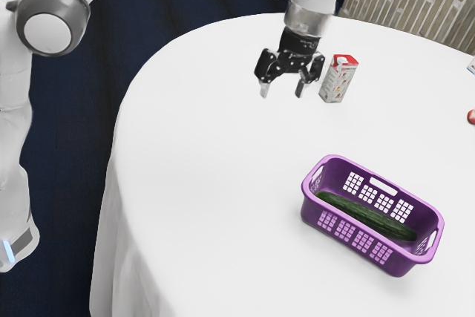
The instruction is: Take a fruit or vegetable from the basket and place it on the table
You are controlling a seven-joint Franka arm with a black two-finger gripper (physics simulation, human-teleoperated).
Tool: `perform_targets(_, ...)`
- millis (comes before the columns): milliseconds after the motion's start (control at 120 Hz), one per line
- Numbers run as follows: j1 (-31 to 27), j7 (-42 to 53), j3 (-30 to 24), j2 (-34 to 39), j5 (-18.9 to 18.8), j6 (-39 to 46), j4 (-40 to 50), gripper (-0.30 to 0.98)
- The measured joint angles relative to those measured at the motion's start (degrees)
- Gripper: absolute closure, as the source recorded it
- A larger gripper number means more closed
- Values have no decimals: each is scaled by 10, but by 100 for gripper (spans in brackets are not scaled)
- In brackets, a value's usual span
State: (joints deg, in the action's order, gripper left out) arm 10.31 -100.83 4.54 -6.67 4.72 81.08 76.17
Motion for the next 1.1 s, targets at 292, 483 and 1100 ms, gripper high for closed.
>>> perform_targets(292,-12,-63,-9,12,15,-3,-18,0)
perform_targets(483,-18,131,0,13,-15,-3,-23,1)
perform_targets(1100,-13,884,-126,-60,-5,58,-67,0)
